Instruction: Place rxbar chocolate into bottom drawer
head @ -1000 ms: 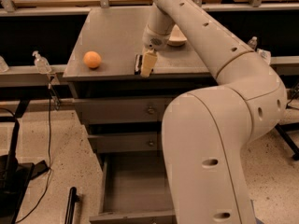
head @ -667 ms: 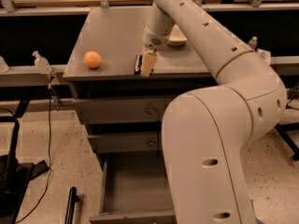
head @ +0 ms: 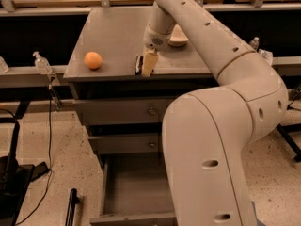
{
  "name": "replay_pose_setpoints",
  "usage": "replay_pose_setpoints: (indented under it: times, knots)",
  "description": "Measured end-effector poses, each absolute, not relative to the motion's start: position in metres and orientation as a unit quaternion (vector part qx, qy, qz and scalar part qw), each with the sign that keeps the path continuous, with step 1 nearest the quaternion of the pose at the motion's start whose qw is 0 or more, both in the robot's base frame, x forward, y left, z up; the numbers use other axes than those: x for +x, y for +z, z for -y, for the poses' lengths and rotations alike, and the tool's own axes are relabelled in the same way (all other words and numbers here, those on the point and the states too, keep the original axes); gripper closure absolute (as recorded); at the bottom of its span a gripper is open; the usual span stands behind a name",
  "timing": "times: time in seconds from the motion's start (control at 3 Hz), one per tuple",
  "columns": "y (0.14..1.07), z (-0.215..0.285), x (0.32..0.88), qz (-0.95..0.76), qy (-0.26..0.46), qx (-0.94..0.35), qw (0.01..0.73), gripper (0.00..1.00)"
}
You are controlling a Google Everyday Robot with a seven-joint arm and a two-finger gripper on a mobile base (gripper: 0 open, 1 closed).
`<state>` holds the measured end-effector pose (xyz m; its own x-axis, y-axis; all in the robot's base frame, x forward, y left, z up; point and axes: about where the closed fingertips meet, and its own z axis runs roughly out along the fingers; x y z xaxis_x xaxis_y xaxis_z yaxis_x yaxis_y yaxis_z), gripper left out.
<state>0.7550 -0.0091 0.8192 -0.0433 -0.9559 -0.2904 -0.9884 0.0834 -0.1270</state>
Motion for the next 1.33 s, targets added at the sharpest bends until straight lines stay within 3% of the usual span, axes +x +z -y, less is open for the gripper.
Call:
replay_pose_setpoints:
  times: [1.33]
  knots:
    - [0.8232, 0.0089, 0.7549, -0.72, 0.054, -0.675, 0.151, 1.0]
